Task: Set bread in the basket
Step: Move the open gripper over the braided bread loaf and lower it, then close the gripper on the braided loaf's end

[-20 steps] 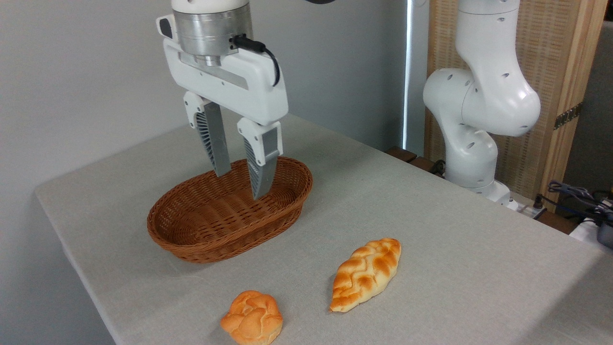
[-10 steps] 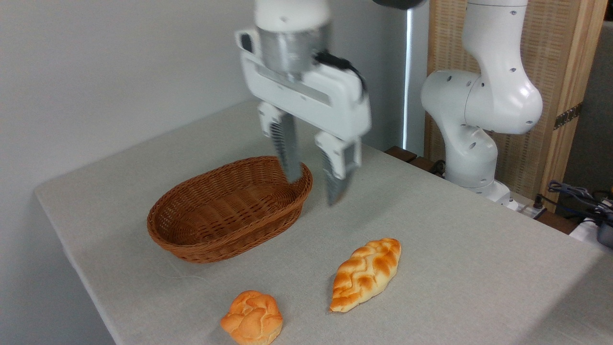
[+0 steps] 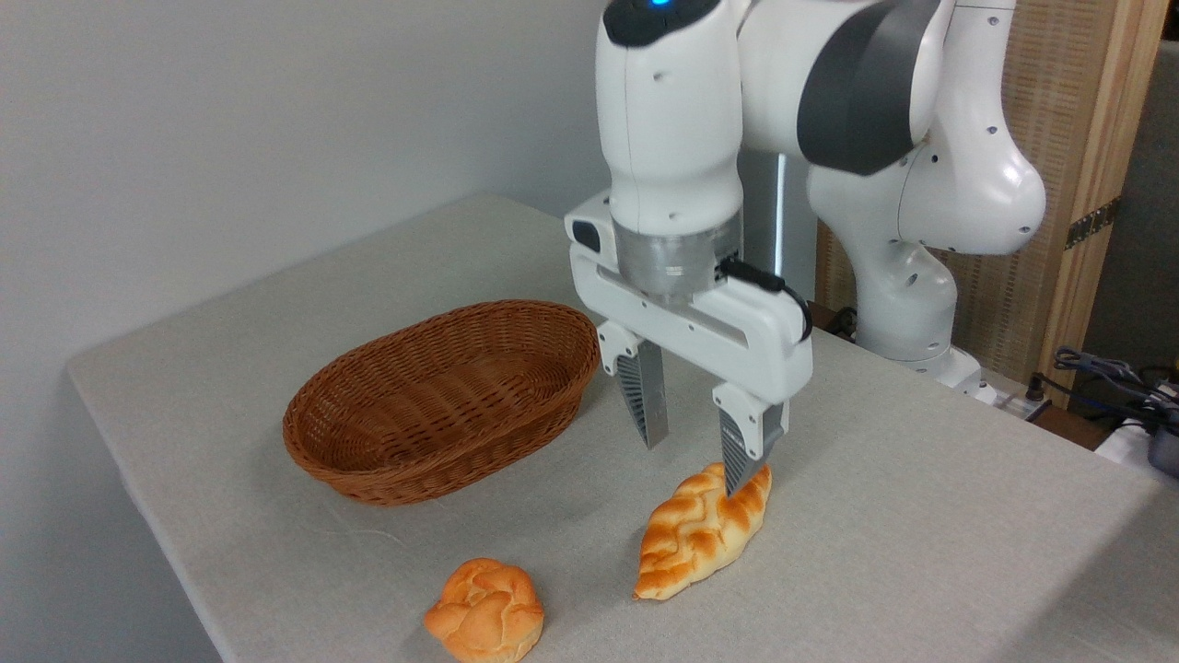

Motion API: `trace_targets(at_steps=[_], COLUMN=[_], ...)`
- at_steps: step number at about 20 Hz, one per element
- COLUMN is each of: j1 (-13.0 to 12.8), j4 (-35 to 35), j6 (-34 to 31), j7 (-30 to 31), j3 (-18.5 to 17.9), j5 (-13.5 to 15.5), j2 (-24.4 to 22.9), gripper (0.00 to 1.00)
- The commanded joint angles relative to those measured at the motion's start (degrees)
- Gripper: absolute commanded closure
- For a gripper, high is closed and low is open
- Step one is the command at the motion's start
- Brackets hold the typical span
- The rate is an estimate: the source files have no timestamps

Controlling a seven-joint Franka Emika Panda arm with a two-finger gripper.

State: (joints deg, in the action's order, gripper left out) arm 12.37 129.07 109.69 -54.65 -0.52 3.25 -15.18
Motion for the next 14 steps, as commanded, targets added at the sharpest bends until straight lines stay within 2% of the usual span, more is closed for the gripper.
trace_targets(at_steps=[1,14], j1=[0.02,-0.07], j4=[3.2,6.1], j6=[2.19,6.84], j7=[-3.27,-5.21], j3=[-1.32,-1.41], j5=[-1.4,-1.49], j2=[-1.7,-0.03], gripper=[0.0,0.0])
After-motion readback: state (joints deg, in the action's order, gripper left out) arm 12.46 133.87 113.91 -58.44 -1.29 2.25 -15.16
